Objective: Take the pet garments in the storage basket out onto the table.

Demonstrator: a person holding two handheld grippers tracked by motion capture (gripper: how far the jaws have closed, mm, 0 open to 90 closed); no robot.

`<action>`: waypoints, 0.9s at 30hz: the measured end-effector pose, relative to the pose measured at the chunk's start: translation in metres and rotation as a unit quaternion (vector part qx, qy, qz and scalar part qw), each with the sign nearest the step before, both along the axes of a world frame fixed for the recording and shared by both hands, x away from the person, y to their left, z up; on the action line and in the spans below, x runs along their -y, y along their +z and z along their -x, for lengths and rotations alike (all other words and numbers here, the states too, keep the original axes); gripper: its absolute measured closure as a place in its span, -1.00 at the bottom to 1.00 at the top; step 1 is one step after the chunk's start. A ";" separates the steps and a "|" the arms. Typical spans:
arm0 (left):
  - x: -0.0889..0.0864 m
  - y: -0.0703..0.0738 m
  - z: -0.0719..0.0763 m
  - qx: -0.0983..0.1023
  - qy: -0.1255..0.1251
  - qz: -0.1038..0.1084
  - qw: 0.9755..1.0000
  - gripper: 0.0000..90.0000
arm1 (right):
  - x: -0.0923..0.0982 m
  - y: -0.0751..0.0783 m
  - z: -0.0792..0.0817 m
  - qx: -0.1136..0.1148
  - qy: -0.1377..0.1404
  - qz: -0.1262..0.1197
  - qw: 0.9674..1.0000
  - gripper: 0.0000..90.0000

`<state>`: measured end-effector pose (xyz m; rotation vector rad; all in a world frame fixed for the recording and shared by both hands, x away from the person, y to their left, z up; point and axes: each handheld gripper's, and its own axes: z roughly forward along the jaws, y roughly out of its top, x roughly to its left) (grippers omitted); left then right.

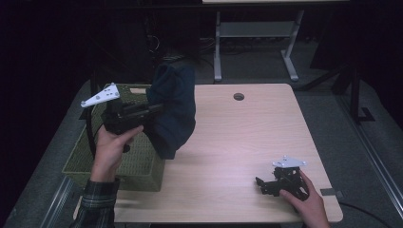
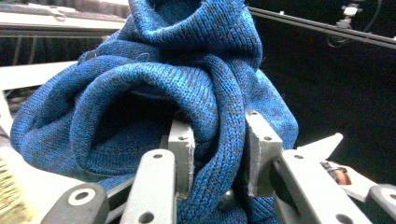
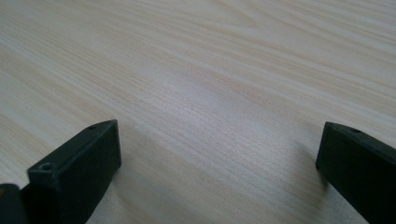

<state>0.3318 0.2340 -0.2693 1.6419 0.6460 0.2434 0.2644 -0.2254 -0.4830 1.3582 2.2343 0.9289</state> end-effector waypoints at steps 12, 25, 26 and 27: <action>0.043 0.001 -0.007 0.002 -0.042 0.000 0.999 0.51 | 0.000 0.000 0.000 0.000 0.000 0.000 1.000 -1.00; 0.078 -0.009 -0.016 -0.006 -0.068 -0.009 0.998 0.51 | 0.000 0.000 0.000 -0.001 -0.001 -0.001 1.000 -1.00; 0.081 -0.011 -0.017 -0.008 -0.069 -0.009 0.998 0.51 | 0.000 0.000 0.000 -0.001 -0.001 -0.001 1.000 -1.00; 0.084 -0.013 -0.018 -0.010 -0.071 -0.012 0.997 0.51 | 0.000 0.000 0.000 -0.001 -0.001 -0.001 1.000 -1.00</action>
